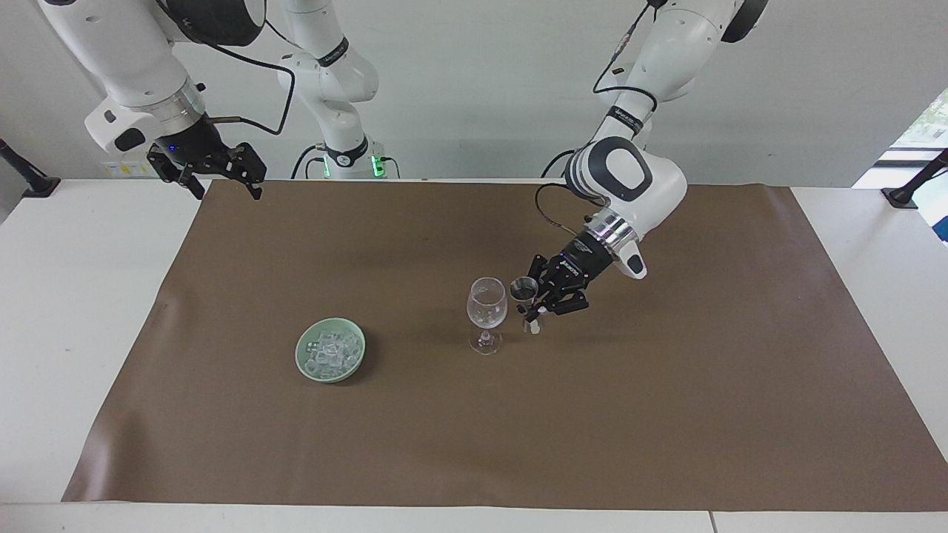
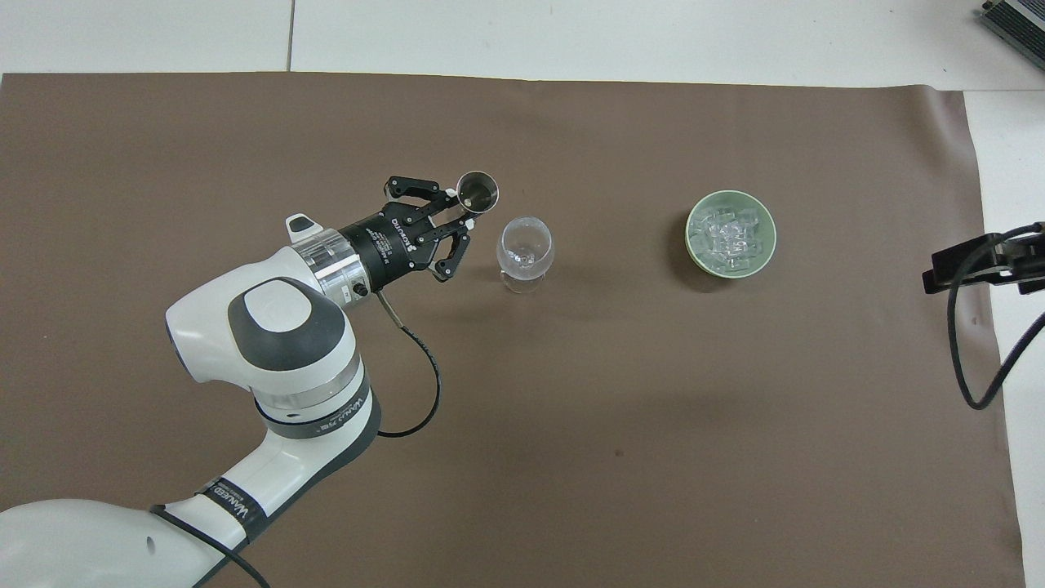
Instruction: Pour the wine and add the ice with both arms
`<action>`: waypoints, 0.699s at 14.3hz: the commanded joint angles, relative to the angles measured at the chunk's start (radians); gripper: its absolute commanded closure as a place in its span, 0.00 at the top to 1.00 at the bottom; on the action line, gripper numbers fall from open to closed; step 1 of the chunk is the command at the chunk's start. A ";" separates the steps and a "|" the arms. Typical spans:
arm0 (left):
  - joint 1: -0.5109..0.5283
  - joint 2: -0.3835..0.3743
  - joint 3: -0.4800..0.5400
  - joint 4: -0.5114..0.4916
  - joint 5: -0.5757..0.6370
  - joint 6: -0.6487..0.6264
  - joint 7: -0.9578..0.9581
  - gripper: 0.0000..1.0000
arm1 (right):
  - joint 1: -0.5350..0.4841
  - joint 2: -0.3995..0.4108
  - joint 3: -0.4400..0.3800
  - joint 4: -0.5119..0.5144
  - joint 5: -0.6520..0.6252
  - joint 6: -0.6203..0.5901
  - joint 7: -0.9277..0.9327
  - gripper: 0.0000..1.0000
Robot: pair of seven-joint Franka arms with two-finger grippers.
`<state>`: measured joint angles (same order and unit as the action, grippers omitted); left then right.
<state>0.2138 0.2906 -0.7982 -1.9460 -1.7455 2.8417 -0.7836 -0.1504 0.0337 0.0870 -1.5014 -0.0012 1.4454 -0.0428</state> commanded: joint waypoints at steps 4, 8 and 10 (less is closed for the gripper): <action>-0.013 -0.015 -0.013 -0.008 -0.025 0.056 0.070 0.00 | -0.003 -0.012 -0.003 -0.011 0.024 0.003 -0.020 1.00; -0.014 -0.005 -0.033 -0.002 -0.006 0.126 0.089 0.00 | -0.003 -0.012 -0.003 -0.011 0.024 0.003 -0.020 1.00; -0.022 -0.002 -0.047 0.001 0.001 0.166 0.110 0.00 | -0.003 -0.012 -0.003 -0.011 0.024 0.003 -0.020 1.00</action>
<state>0.2112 0.2910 -0.8378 -1.9470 -1.7441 2.9560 -0.6996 -0.1504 0.0337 0.0870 -1.5014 -0.0012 1.4454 -0.0428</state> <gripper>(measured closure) 0.789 0.000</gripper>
